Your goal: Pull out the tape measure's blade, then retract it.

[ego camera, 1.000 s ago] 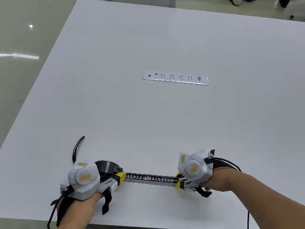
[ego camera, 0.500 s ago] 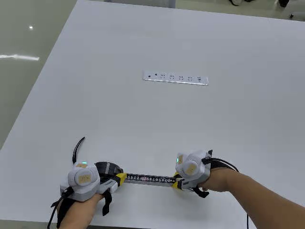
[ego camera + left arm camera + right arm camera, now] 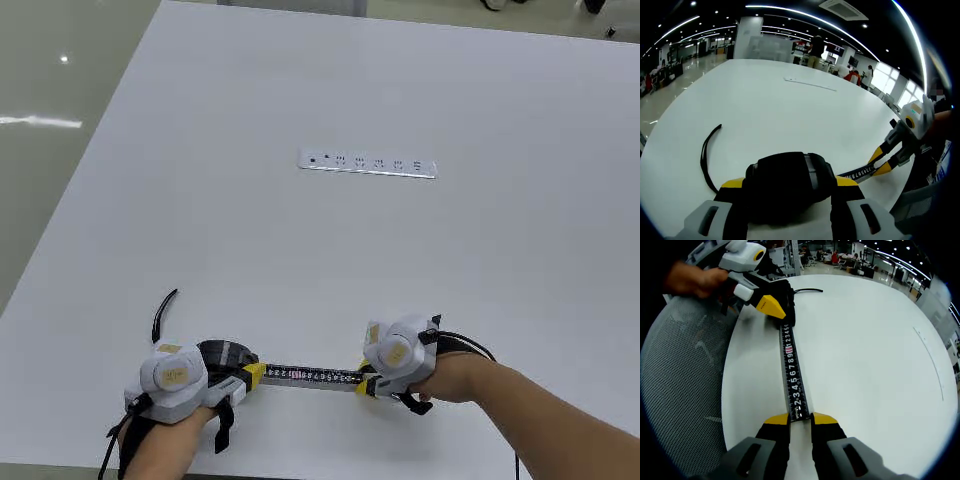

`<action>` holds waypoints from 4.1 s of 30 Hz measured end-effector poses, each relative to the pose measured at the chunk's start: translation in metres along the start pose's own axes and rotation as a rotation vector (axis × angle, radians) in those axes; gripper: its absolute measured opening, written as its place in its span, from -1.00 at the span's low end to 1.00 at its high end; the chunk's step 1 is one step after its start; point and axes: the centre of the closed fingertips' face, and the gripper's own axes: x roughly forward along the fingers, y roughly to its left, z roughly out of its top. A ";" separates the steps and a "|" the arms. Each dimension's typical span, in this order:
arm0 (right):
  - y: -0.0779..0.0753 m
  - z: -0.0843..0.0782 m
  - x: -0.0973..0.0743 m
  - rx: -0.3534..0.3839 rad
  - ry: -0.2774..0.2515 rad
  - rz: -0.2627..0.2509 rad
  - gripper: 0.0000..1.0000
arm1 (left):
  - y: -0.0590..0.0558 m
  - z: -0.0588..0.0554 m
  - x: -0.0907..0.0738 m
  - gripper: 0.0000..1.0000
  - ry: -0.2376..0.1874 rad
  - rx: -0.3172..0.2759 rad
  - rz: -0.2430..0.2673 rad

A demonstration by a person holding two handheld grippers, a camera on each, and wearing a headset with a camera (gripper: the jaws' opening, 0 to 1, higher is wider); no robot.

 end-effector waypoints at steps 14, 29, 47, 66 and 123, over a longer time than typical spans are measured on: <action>0.002 0.007 0.002 0.008 -0.010 0.000 -0.71 | 0.000 0.000 0.000 0.26 0.002 -0.002 -0.003; 0.004 0.015 0.007 -0.006 -0.015 -0.003 -0.71 | 0.000 0.000 0.000 0.26 0.003 -0.002 -0.005; 0.005 0.027 0.014 0.000 -0.038 0.006 -0.71 | 0.000 0.000 0.000 0.26 0.004 -0.007 -0.008; 0.006 0.037 0.019 0.009 -0.061 0.002 -0.71 | 0.000 0.000 0.001 0.26 0.007 -0.014 -0.007; 0.015 0.077 0.039 0.001 -0.137 0.030 -0.72 | 0.000 0.001 0.000 0.26 0.007 -0.024 -0.012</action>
